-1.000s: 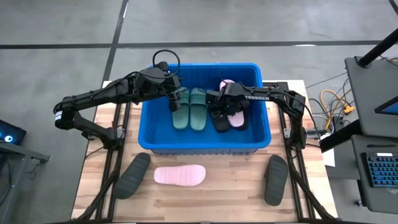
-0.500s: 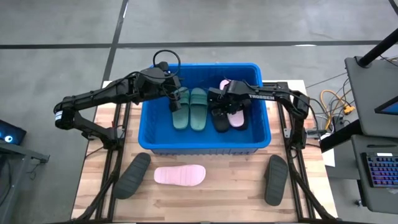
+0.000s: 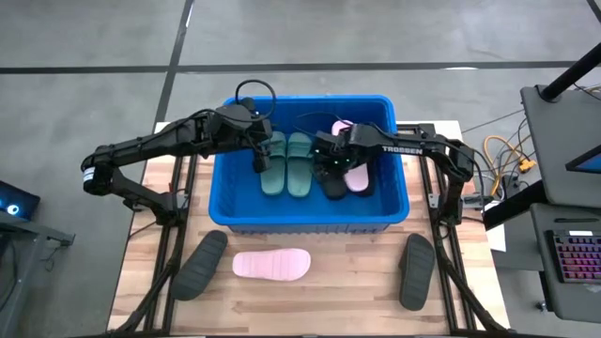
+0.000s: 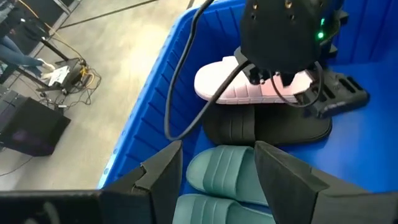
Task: Pick and place slides into bin
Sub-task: Put the right pink slide into the bin
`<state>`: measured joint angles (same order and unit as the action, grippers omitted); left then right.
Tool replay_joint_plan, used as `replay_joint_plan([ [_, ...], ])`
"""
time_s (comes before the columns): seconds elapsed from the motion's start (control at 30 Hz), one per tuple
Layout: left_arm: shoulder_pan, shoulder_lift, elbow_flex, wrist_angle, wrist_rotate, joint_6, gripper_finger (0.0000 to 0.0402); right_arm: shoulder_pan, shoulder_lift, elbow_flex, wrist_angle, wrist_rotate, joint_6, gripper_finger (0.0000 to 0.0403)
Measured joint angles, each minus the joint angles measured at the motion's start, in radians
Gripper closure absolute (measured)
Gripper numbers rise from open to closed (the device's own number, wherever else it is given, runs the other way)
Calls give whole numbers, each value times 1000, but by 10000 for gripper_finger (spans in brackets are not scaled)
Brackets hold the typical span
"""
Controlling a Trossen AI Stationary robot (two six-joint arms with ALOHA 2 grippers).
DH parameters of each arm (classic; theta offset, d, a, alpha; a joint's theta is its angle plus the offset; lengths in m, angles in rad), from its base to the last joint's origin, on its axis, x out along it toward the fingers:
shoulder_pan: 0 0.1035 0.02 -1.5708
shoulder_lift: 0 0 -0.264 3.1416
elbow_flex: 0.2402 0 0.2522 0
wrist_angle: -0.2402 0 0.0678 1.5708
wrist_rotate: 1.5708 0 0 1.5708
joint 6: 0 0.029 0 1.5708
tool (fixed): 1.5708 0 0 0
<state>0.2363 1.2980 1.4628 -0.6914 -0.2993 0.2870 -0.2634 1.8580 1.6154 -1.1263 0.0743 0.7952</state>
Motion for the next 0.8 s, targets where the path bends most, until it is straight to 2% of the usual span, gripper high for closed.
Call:
replay_joint_plan([
  [0.17, 0, 3, 0, 1, 0, -45, 217, 2, 3, 0, 110, -21, 1, 78],
  [0.5, 0, 2, -9, -79, 20, -124, 217, 18, -4, 0, 81, -21, -19, 78],
  [0.8, -1, -3, -10, -88, 20, -177, 217, 21, -44, 1, 18, 74, -22, 78],
])
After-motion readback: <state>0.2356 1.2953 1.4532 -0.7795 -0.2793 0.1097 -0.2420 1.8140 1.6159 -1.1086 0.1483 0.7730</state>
